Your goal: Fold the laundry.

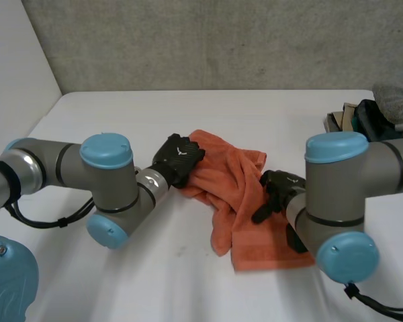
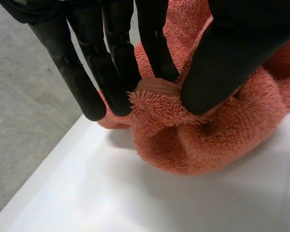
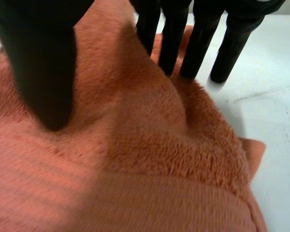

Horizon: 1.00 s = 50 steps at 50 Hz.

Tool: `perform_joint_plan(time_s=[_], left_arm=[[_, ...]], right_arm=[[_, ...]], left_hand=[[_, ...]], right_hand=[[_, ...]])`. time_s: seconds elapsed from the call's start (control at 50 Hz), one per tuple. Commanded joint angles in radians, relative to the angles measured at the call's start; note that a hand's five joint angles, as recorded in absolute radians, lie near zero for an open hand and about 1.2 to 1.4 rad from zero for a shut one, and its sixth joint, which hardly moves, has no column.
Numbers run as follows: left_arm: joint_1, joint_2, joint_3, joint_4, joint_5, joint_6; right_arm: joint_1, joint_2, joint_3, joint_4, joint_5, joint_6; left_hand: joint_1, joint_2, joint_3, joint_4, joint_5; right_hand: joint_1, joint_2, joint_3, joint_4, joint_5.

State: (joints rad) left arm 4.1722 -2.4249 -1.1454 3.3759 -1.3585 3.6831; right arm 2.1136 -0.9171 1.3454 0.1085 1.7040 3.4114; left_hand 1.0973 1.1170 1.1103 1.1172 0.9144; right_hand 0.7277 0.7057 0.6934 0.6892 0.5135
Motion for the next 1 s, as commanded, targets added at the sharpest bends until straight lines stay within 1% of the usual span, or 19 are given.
perform_joint_plan(time_s=[0.02, 0.12, 0.14, 0.2, 0.22, 0.28, 0.32, 0.38, 0.42, 0.52, 0.6, 0.62, 0.72, 0.76, 0.84, 0.86, 0.94, 0.98, 1.0], left_arm=[[-0.007, 0.047, 0.033, 0.049, -0.115, 0.003], [-0.011, 0.116, 0.101, 0.203, -0.211, 0.003], [-0.011, 0.127, 0.116, 0.229, -0.226, 0.003], [-0.009, 0.171, 0.168, 0.327, -0.283, 0.003], [-0.009, 0.196, 0.18, 0.368, -0.31, 0.003], [-0.009, 0.234, 0.179, 0.399, -0.34, 0.005], [-0.012, 0.265, 0.15, 0.407, -0.347, 0.005], [-0.017, 0.309, 0.04, 0.384, -0.349, 0.005], [-0.021, 0.345, -0.038, 0.367, -0.347, 0.005], [-0.053, 0.448, -0.311, 0.329, -0.343, -0.002], [-0.106, 0.481, -0.502, 0.301, -0.349, -0.006], [-0.141, 0.489, -0.564, 0.277, -0.35, -0.008], [-0.244, 0.507, -0.666, 0.143, -0.361, -0.037], [-0.261, 0.524, -0.669, 0.091, -0.37, -0.064], [-0.265, 0.592, -0.657, -0.033, -0.381, -0.179], [-0.264, 0.625, -0.645, -0.065, -0.372, -0.231], [-0.25, 0.699, -0.611, -0.09, -0.36, -0.316], [-0.219, 0.713, -0.591, -0.079, -0.357, -0.321], [-0.163, 0.718, -0.57, -0.066, -0.355, -0.319]], right_arm=[[-0.003, 0.02, -0.098, -0.113, 0.083, -0.03], [-0.004, -0.071, -0.153, -0.269, 0.08, -0.237], [-0.004, -0.092, -0.178, -0.338, 0.085, -0.356], [-0.001, -0.114, -0.21, -0.479, 0.083, -0.521], [0.002, -0.12, -0.221, -0.591, 0.071, -0.625], [0.006, -0.141, -0.224, -0.731, 0.037, -0.753], [0.008, -0.158, -0.218, -0.796, -0.016, -0.826], [0.008, -0.164, -0.2, -0.762, -0.078, -0.853], [0.008, -0.167, -0.183, -0.727, -0.093, -0.853], [0.0, -0.167, -0.111, -0.598, -0.099, -0.853], [-0.003, -0.158, -0.04, -0.492, -0.103, -0.854], [-0.004, -0.154, -0.014, -0.462, -0.103, -0.854], [-0.004, -0.158, 0.053, -0.414, -0.101, -0.859], [-0.006, -0.163, 0.081, -0.411, -0.104, -0.856], [-0.006, -0.169, 0.118, -0.412, -0.112, -0.862], [-0.006, -0.173, 0.123, -0.411, -0.112, -0.862], [-0.004, -0.224, 0.152, -0.412, -0.115, -0.867], [-0.004, -0.247, 0.166, -0.418, -0.122, -0.868], [-0.004, -0.27, 0.179, -0.424, -0.141, -0.87]], left_hand=[[0.299, 0.279, 0.286, 0.279, 0.307], [0.299, 0.279, 0.286, 0.279, 0.307], [0.299, 0.279, 0.286, 0.279, 0.307], [0.299, 0.279, 0.286, 0.279, 0.307], [0.299, 0.279, 0.286, 0.279, 0.307], [0.299, 0.279, 0.286, 0.279, 0.307], [0.299, 0.279, 0.286, 0.279, 0.307], [0.299, 0.279, 0.286, 0.279, 0.307], [0.299, 0.279, 0.286, 0.279, 0.307], [0.299, 0.279, 0.286, 0.279, 0.307], [0.299, 0.279, 0.286, 0.279, 0.307], [0.299, 0.279, 0.286, 0.279, 0.307], [0.299, 0.279, 0.286, 0.279, 0.307], [0.299, 0.279, 0.286, 0.279, 0.307], [0.299, 0.279, 0.286, 0.279, 0.307], [0.209, 0.19, 0.196, 0.189, 0.218], [-0.661, -0.681, -0.674, -0.681, -0.653], [-0.737, -0.756, -0.75, -0.757, -0.728], [-0.833, -0.853, -0.846, -0.853, -0.825]], right_hand=[[0.669, 0.691, 0.703, 0.707, 0.708], [0.669, 0.691, 0.703, 0.707, 0.708], [0.669, 0.691, 0.703, 0.707, 0.708], [0.669, 0.691, 0.703, 0.707, 0.708], [0.669, 0.691, 0.703, 0.707, 0.708], [0.669, 0.691, 0.703, 0.707, 0.708], [0.669, 0.691, 0.703, 0.707, 0.708], [0.669, 0.691, 0.703, 0.707, 0.708], [0.669, 0.691, 0.703, 0.707, 0.708], [0.669, 0.691, 0.703, 0.707, 0.708], [0.669, 0.691, 0.703, 0.707, 0.708], [0.669, 0.691, 0.703, 0.707, 0.708], [0.669, 0.691, 0.703, 0.707, 0.708], [0.669, 0.691, 0.703, 0.707, 0.708], [0.669, 0.691, 0.703, 0.707, 0.708], [0.669, 0.691, 0.703, 0.707, 0.708], [0.669, 0.691, 0.703, 0.707, 0.708], [0.669, 0.691, 0.703, 0.707, 0.708], [0.669, 0.691, 0.703, 0.707, 0.708]])
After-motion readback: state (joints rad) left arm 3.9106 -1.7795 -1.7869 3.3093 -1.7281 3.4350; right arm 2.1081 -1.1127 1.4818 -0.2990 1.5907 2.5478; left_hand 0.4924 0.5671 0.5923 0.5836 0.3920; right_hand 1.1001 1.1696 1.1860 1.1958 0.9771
